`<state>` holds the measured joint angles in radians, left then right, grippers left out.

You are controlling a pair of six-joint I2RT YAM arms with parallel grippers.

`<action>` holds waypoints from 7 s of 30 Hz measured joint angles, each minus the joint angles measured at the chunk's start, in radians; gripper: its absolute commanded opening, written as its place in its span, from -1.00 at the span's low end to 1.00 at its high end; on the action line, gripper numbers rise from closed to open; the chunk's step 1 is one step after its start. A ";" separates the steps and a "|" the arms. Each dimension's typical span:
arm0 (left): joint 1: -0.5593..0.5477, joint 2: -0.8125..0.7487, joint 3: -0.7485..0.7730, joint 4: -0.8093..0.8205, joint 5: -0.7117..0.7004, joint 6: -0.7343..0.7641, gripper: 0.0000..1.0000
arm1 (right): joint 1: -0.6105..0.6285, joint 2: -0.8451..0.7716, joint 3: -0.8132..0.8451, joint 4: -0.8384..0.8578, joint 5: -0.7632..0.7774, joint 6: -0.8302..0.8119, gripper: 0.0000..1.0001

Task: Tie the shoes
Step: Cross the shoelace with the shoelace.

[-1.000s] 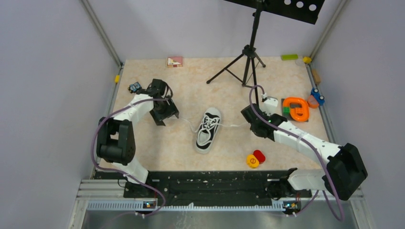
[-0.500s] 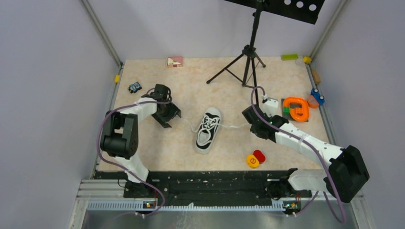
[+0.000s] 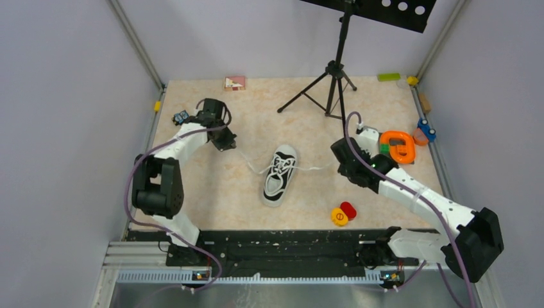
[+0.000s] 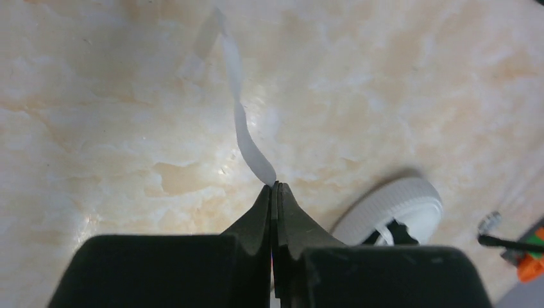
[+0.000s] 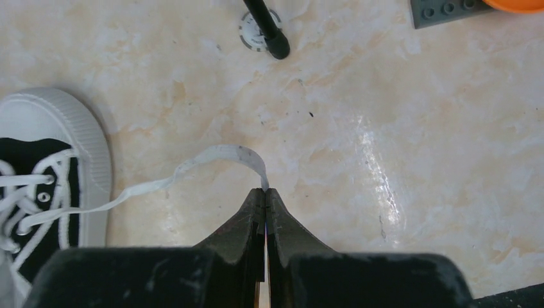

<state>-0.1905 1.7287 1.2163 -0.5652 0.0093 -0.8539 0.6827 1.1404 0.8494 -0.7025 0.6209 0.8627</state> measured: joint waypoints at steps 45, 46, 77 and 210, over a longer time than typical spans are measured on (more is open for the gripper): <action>-0.144 -0.569 -0.057 0.101 0.581 0.280 -1.00 | 0.133 0.589 0.497 0.642 -0.654 -0.005 -1.00; -0.146 -0.568 -0.057 0.106 0.583 0.277 -1.00 | 0.139 0.589 0.481 0.667 -0.675 0.000 -1.00; -0.146 -0.196 -0.033 0.263 0.520 0.243 -1.00 | 0.172 0.286 0.152 0.370 -0.517 0.030 0.24; -0.159 -0.333 -0.201 -0.116 0.542 0.457 -1.00 | 0.315 0.064 0.100 0.496 -0.065 -0.387 -1.00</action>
<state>-0.3492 1.3956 1.0157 -0.6807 0.5518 -0.3965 0.9981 1.2045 0.9489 -0.2066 0.5560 0.4755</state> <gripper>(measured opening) 0.006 0.009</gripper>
